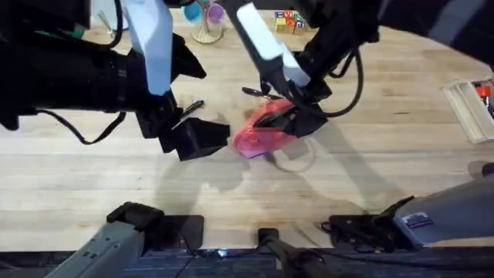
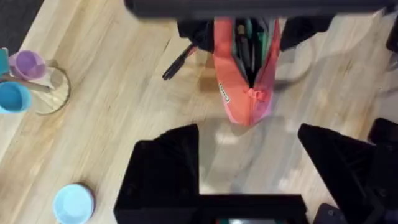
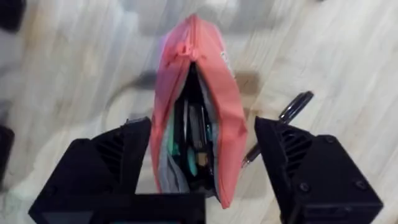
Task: Unzip the bag, pick up the pens from the table one at a time and place them inside, then zip the bag closed.
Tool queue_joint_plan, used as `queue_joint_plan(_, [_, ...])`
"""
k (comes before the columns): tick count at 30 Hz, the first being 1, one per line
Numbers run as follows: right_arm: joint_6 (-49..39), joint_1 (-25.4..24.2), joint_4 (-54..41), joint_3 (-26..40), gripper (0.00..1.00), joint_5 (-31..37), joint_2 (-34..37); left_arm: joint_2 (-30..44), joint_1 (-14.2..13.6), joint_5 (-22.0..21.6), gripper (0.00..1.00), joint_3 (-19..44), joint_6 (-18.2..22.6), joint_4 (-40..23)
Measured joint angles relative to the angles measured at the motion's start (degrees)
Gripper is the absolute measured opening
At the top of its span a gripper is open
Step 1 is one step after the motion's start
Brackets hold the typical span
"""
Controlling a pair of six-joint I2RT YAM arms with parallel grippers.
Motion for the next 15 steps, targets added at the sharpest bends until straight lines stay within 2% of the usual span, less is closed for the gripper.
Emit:
queue_joint_plan(9, [8.6, 0.0, 0.0, 0.0, 0.996, -2.1, -6.7, 0.0, 0.0, -2.3, 0.994, 0.0, 0.0, 0.0])
queue_joint_plan(15, [15.4, -0.1, 0.1, 0.0, 0.996, -2.3, -11.2, 0.0, 0.1, -5.6, 0.994, 0.0, 0.0, 0.0])
